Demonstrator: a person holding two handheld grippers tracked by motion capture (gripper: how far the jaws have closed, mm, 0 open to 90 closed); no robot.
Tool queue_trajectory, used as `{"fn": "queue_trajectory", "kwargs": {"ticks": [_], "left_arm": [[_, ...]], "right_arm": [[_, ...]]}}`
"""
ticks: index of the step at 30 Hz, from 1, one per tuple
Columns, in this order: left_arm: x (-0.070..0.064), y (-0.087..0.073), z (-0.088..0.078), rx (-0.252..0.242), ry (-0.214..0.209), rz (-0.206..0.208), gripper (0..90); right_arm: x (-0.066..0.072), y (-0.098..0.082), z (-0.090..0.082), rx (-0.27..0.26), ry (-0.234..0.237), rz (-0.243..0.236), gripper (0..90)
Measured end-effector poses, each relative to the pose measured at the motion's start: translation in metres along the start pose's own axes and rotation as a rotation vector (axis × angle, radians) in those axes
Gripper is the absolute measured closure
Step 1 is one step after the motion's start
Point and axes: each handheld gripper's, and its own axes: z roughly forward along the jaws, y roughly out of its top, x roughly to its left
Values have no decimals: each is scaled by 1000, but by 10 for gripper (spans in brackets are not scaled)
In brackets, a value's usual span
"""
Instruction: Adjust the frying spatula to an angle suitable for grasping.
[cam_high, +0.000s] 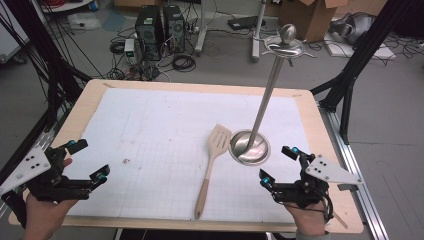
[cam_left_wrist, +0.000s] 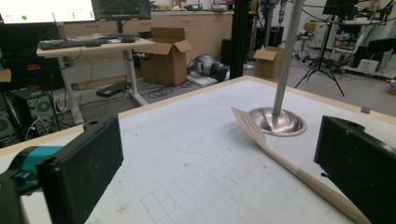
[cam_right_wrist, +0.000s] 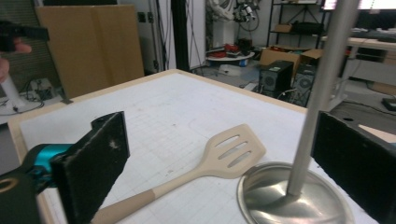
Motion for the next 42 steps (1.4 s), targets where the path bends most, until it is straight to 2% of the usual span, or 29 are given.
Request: {"fn": "queue_trajectory", "kwargs": {"ticks": [3,4,5,6,10,12,13,15,16,17,18,19,23,32,33,34,35,38,40,42], "left_arm": [[1,0,-1,-1,3,1,17],[0,0,-1,-2,4,0,17],[0,0,0,-2,6,-1,17],[0,0,0,-1,5,-1,17],[0,-1,1,4,2,-2,17],[-1,-1,1,5,1,-1,17],[-1,-1,1,4,0,-1,17],[-1,-1,1,4,0,0,17],[-1,-1,0,4,1,-1,17],[-1,-1,0,5,1,-1,17],[-1,-1,1,3,2,-1,17],[-1,-1,1,6,1,-2,17],[-2,-1,1,7,1,0,17],[-2,-4,3,18,-1,-5,18],[-2,-4,3,18,-1,-6,18],[-2,-4,3,18,0,-5,17],[-2,-4,3,20,-2,-4,17],[-3,-4,5,24,-4,-4,17],[-3,-5,5,25,-5,-6,17],[-3,-5,6,27,-7,-2,17]], "right_arm": [[1,-5,8,11,25,8,50],[1,-8,13,14,39,11,90],[1,-8,13,14,39,11,90],[3,-11,15,9,64,8,212],[5,-14,22,18,87,7,231],[7,-17,28,34,122,12,305],[7,-17,28,34,122,12,305],[9,-18,34,44,138,4,363],[12,-19,40,68,156,-18,418],[12,-19,40,68,156,-18,418],[16,-21,46,92,174,-25,448],[16,-21,46,92,174,-25,448],[20,-27,55,131,194,-53,546],[21,-48,76,196,215,-53,729],[21,-48,76,196,215,-53,729],[22,-52,80,215,222,-52,780],[22,-52,80,215,222,-52,780],[24,-59,87,240,216,-71,891],[25,-61,90,248,221,-72,894],[26,-65,95,279,228,-76,894]]}}
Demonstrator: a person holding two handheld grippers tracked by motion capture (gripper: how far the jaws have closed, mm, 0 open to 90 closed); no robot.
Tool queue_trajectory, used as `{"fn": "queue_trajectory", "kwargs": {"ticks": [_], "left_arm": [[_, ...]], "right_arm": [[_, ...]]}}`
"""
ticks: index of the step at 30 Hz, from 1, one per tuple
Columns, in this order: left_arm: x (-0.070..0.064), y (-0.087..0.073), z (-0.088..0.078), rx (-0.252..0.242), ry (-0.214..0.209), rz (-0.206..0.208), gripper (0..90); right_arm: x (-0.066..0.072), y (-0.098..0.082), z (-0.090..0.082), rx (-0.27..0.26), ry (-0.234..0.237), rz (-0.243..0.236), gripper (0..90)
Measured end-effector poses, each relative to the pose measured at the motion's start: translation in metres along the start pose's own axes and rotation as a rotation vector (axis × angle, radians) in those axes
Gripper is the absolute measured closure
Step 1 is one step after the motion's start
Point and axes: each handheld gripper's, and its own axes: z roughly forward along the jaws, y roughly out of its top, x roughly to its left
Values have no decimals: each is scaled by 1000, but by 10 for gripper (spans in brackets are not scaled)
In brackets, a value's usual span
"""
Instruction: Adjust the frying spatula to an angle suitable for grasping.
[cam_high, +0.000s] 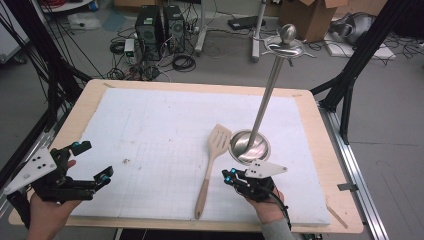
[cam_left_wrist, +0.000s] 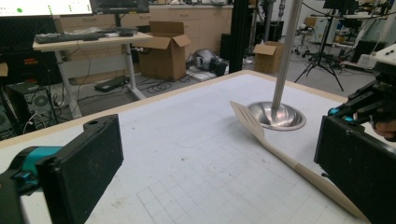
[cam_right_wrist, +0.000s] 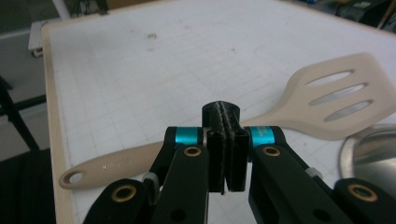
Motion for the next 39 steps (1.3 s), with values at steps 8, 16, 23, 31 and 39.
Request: {"fn": "queue_trajectory", "kwargs": {"ticks": [8,16,23,31,39], "left_arm": [[-1,-2,2,9,-3,-3,17],[0,-5,5,19,-6,-6,17],[0,-5,5,18,-5,-8,17],[0,-6,6,24,-3,-9,17],[0,-7,6,25,0,-10,17]], "right_arm": [[1,-10,29,78,26,12,894],[3,-15,50,159,34,13,895],[-2,-15,57,196,43,62,897],[3,-14,64,255,56,11,900],[5,-11,70,225,69,61,900]]}}
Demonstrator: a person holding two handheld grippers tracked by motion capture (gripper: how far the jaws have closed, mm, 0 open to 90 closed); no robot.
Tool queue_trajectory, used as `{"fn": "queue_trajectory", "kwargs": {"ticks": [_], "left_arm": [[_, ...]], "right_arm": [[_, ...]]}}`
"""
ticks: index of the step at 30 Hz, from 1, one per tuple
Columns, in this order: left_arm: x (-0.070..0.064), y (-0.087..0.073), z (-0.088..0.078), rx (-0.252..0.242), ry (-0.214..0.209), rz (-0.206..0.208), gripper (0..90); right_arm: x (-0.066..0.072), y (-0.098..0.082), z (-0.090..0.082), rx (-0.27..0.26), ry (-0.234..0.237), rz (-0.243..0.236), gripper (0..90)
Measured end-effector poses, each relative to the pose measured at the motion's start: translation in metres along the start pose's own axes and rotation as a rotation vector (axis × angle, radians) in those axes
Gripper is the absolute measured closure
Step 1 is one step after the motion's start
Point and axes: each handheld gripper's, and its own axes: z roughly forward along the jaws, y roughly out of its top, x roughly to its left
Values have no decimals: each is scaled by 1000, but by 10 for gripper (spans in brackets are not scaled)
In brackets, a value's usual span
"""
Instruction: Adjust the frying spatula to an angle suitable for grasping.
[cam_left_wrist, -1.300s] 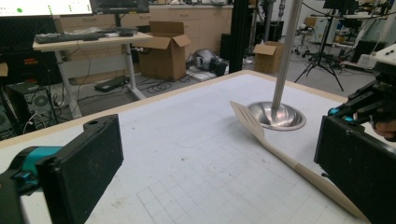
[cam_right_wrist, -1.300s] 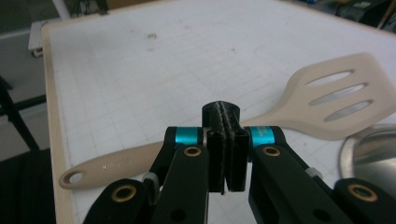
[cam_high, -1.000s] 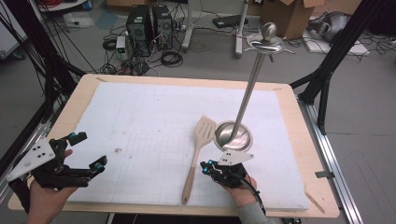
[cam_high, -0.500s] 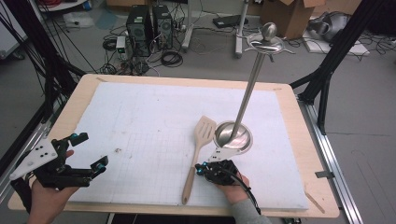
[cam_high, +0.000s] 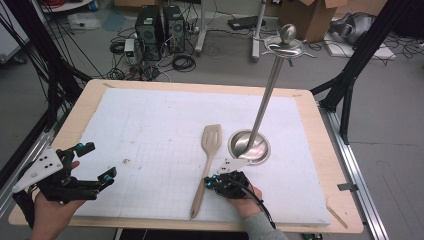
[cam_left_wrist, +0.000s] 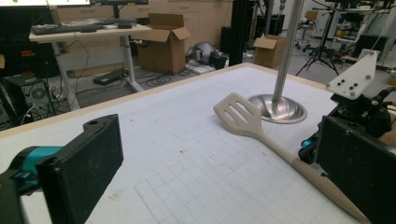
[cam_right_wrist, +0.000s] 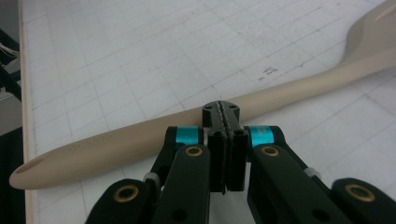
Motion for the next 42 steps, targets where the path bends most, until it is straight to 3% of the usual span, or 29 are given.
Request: {"fn": "queue_trajectory", "kwargs": {"ticks": [32,35,37,42], "left_arm": [[3,-2,-1,2,10,-7,17],[4,-2,-2,-1,10,-10,17],[5,-3,-2,-3,10,-12,17],[7,-3,-3,-6,15,-16,17]], "right_arm": [[14,19,27,2,1,-19,900],[10,20,24,-17,-29,-15,900],[-1,23,21,-38,-70,32,900],[-13,29,20,-71,-92,73,900]]}}
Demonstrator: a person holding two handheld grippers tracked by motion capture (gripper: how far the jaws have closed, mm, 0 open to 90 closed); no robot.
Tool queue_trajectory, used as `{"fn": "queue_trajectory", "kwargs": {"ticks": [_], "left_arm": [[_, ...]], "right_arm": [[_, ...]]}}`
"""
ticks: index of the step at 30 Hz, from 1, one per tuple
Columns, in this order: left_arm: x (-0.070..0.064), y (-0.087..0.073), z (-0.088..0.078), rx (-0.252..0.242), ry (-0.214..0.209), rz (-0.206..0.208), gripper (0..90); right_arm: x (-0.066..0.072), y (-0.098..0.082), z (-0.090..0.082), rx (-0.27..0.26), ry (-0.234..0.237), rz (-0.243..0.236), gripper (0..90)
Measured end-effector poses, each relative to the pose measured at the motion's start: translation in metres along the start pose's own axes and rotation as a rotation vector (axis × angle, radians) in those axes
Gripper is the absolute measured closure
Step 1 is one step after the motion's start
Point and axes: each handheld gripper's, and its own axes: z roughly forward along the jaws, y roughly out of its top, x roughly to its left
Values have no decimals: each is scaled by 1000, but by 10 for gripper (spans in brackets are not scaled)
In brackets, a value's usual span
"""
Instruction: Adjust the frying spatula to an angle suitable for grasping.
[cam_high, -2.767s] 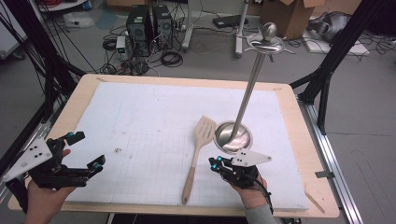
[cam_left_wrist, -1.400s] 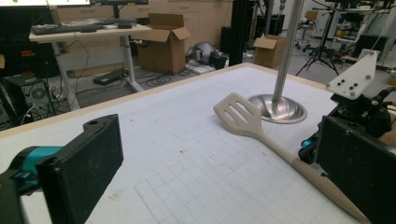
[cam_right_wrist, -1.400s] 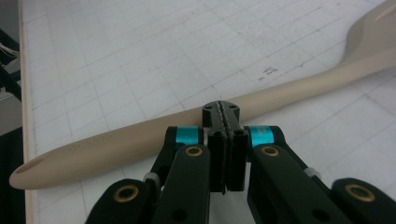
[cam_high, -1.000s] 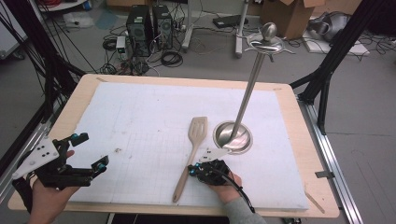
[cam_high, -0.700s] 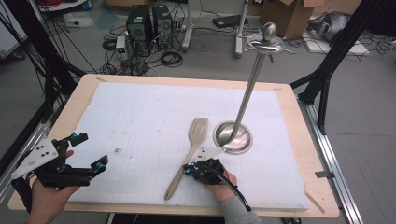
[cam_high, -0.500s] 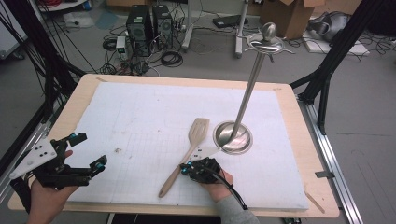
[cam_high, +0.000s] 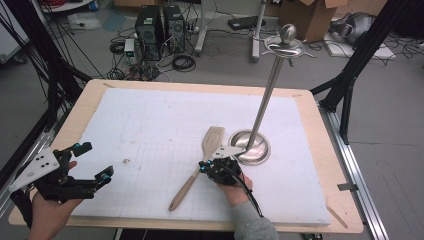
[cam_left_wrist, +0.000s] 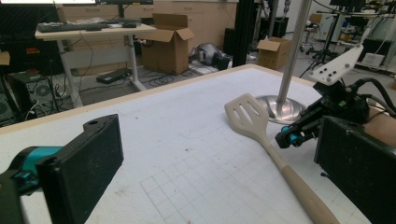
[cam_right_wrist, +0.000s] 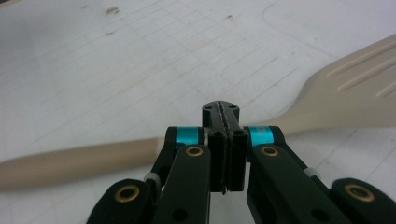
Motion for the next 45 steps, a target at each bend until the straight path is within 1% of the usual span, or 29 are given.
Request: {"fn": "queue_trajectory", "kwargs": {"ticks": [2,3,5,7,9,13,15,17,21,22,26,27,28,29,32,35,37,45], "left_arm": [[0,0,0,-2,1,-3,18],[0,0,0,-2,1,-3,17],[0,0,0,-2,1,-2,18],[0,0,0,0,-2,-4,17],[0,-1,0,2,-2,-4,17],[1,-1,0,0,-4,-6,17],[1,-1,0,-1,-4,-6,18],[1,-1,1,0,-2,-7,18],[1,-2,1,2,-4,-9,17],[1,-2,2,5,-5,-8,17],[0,-3,2,5,-5,-8,17],[0,-3,2,6,-6,-7,17],[0,-3,2,8,-6,-8,18],[0,-3,2,11,-7,-8,17],[0,-4,2,12,-7,-8,17],[0,-4,2,10,-5,-11,17],[1,-4,2,13,-5,-12,17],[-1,-6,3,27,-6,-9,17]], "right_arm": [[-2,5,3,3,-11,1,900],[-3,7,5,7,-22,-10,900],[-5,13,9,9,-41,5,900],[-6,15,11,14,-48,7,900],[-9,18,18,44,-69,12,900],[-11,20,23,51,-83,14,900],[-12,21,26,76,-88,19,900],[-13,22,28,80,-91,9,900],[-14,21,33,118,-111,-9,900],[-14,21,33,118,-111,-15,900],[-10,21,34,144,-145,-79,900],[-10,21,33,151,-153,-84,900],[-9,21,32,152,-159,-74,900],[-10,21,31,151,-158,-59,900],[-8,20,30,153,-165,-74,900],[-9,20,29,152,-162,-51,900],[-9,20,27,151,-159,-56,900],[-8,18,22,154,-151,-51,900]]}}
